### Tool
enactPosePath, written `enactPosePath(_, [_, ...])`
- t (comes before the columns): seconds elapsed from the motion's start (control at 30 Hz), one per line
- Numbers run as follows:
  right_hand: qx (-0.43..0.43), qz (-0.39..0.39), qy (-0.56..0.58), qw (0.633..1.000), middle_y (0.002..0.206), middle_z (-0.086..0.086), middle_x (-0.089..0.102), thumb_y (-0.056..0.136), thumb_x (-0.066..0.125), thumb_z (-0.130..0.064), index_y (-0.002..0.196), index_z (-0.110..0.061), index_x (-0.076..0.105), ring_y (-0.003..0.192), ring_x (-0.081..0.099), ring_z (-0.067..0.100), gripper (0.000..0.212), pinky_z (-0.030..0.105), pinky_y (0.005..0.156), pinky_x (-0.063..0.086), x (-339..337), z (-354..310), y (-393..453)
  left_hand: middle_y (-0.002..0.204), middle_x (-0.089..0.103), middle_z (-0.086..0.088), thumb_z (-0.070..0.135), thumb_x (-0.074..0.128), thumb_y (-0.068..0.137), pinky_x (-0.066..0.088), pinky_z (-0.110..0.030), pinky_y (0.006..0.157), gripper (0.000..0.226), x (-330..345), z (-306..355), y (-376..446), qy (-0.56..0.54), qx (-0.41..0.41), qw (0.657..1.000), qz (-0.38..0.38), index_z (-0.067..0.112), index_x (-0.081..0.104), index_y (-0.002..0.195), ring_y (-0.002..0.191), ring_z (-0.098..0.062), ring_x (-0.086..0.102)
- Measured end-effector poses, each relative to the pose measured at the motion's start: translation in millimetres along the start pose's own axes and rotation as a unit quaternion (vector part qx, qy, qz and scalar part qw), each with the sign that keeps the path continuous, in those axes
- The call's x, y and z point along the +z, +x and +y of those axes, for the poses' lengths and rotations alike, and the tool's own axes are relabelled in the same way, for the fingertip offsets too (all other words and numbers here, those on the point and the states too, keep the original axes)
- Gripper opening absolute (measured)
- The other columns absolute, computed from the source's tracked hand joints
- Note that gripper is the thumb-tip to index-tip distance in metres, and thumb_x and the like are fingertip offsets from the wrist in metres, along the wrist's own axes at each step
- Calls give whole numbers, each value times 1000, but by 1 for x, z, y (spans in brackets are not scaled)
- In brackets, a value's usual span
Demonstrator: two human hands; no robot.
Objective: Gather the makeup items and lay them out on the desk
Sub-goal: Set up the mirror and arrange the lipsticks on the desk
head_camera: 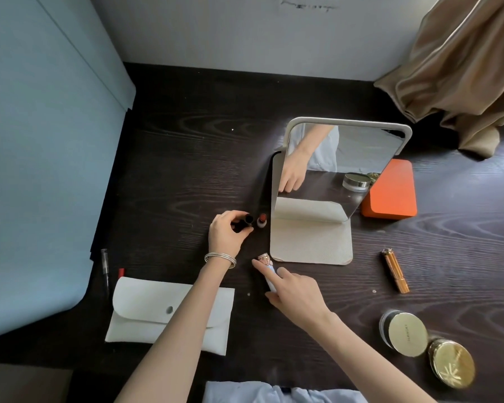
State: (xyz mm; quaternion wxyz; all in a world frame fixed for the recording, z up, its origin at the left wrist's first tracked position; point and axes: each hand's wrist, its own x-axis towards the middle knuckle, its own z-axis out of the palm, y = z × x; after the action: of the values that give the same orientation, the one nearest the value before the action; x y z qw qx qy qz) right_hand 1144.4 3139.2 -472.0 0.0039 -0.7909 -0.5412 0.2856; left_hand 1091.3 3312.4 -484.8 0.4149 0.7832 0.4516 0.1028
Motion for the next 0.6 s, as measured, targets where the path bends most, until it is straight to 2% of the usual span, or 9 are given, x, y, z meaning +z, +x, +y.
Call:
enactPosePath(0.17, [10,11,-4,1000,97,2,54,94,46,-44,146,-39,-14,74,57,19,80,30,53,37,-3,2,1,101,68,-7,7,75,73,51,-30,85,30,0,-1,0,8,-3,1000,1,10,69,102,99,-18,58])
enactPosePath(0.3, [12,30,-6,999,96,-2,58,92,48,-43,149,-32,-10,74,56,16,82,27,59,39,-2,2,2,104,66,-5,6,76,72,52,-31,84,34,1,-1,1,6,-11,1000,-2,12,68,105,99,-17,58])
enactPosePath(0.37, [18,46,-1,999,100,-3,61,93,49,-38,150,-27,1,82,59,16,76,27,67,40,-1,2,3,109,63,-3,4,76,71,52,-32,84,40,-1,0,-1,-10,-28,1000,2,12,65,110,98,-15,58])
enactPosePath(0.43, [40,64,27,997,101,-5,63,93,47,-36,144,-24,21,87,60,15,59,27,72,40,-3,3,1,110,61,-3,0,71,74,53,-32,83,36,-7,0,-8,-32,-55,997,36,12,64,108,94,-12,57])
enactPosePath(0.5, [67,68,130,987,98,-7,62,93,47,-35,130,-25,39,85,58,12,39,25,68,38,-6,6,-6,104,61,-2,-2,65,78,54,-33,81,27,-13,0,-23,-33,-63,995,71,13,64,100,89,-10,56])
enactPosePath(0.53, [78,54,199,975,95,-7,60,94,47,-34,123,-26,45,82,56,11,30,23,66,38,-8,9,-10,101,61,1,-1,64,78,53,-32,80,25,-16,0,-33,-17,-38,997,68,14,64,98,89,-10,55])
enactPosePath(0.6, [83,40,338,937,90,-4,60,95,48,-30,112,-28,55,80,57,12,18,25,68,44,-14,12,-17,99,61,6,4,63,79,48,-24,81,24,-17,2,-58,36,49,998,3,18,65,99,93,-8,53])
